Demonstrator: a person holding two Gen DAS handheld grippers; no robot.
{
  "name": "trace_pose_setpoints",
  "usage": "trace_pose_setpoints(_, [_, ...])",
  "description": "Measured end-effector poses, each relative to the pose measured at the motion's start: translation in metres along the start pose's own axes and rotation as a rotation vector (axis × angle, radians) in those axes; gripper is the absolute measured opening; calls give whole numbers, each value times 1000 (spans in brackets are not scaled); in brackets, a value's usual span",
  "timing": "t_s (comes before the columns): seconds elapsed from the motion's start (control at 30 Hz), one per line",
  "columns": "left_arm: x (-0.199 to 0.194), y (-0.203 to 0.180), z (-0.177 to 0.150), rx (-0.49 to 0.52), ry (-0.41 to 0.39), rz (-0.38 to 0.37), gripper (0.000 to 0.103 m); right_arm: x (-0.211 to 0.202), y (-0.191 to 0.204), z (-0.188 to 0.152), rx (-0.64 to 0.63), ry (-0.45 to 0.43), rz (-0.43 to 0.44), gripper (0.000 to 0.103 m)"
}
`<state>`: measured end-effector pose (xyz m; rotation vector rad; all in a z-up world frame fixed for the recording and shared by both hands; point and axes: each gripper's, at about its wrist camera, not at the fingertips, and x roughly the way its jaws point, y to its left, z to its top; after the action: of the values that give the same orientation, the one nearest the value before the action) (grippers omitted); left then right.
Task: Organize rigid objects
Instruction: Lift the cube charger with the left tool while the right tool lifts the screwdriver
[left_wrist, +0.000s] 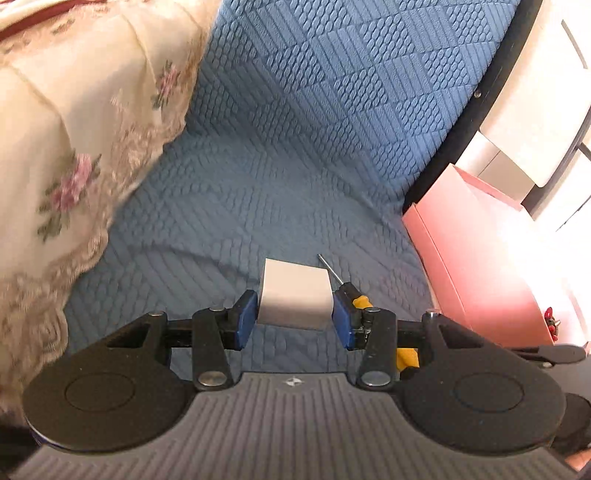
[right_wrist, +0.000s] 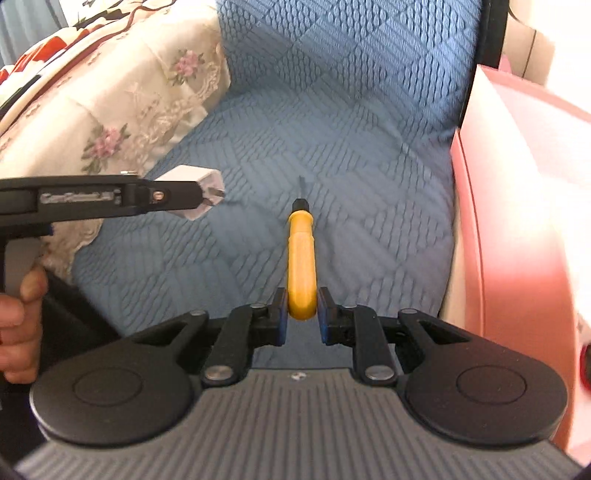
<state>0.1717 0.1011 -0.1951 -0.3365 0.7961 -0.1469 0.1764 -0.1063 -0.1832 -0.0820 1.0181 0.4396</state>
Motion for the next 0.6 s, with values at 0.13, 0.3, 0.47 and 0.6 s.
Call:
trace_pose_setpoints(0.13, [2, 1, -2, -11, -5, 8, 50, -2, 2, -10, 14, 10, 20, 21])
trace_pose_setpoints(0.3, [9, 3, -2, -28, 4, 25, 50, 4, -1, -6, 18, -10, 34, 24])
trace_pose_setpoints(0.47, [13, 2, 1, -33, 4, 35, 50, 20, -2, 1, 24, -9, 28, 24])
trace_pose_setpoints(0.6, [14, 2, 1, -33, 6, 33, 50, 32, 0, 10, 26, -15, 12, 25])
